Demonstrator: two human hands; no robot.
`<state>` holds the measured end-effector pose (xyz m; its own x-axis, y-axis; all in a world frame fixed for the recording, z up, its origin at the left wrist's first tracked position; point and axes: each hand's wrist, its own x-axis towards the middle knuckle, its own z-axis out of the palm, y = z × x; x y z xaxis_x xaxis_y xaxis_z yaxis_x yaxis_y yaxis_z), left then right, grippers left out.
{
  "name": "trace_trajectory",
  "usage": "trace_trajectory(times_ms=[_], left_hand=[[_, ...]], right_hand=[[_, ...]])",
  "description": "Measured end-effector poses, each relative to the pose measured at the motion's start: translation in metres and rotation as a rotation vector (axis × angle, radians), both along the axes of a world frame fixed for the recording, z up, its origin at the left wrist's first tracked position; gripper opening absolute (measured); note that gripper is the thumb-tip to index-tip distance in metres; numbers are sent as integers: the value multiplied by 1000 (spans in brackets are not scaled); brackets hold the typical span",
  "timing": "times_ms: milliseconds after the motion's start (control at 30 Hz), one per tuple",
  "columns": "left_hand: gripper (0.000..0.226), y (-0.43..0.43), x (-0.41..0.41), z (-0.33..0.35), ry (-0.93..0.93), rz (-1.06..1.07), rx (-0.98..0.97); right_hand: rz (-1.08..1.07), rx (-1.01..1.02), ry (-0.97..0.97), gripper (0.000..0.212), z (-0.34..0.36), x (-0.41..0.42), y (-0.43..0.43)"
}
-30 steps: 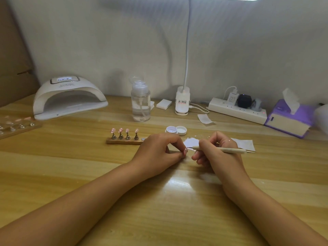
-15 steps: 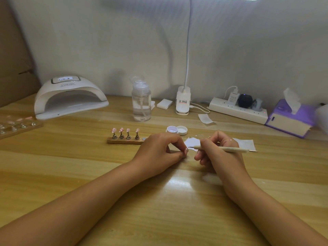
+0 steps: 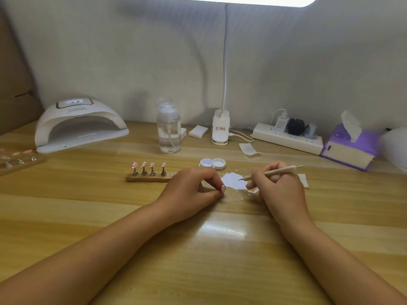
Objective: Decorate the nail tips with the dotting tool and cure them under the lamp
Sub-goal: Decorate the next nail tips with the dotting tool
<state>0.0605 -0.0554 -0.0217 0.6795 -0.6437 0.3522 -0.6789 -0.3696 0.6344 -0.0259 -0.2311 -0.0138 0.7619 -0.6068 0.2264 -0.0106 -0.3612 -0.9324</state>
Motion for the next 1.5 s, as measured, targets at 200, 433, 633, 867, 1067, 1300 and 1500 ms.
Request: trace_trajectory(times_ms=[200,433,633,867,1067,1300,1500], left_hand=[[19,1,0,0,8,-4,-6],[19,1,-1,1,15,-8,-10],[19,2,-1,2,24,-13,-4],[16,2,0,2,32,-20,-2],[15,2,1,1,31,-21,-2],[18,2,1,1,28,-22,-4],[20,2,-2,2,3,-19,0]], right_hand=[[1,-40,106,17,-3,1,1],[19,-90,132,13,-3,1,1],[17,-75,136,14,-2,1,2],[-49,80,-8,20,0,0,-2],[-7,171,-204,15,10,-5,5],[104,457,-157,18,7,-7,22],[157,261,-34,23,5,-7,28]])
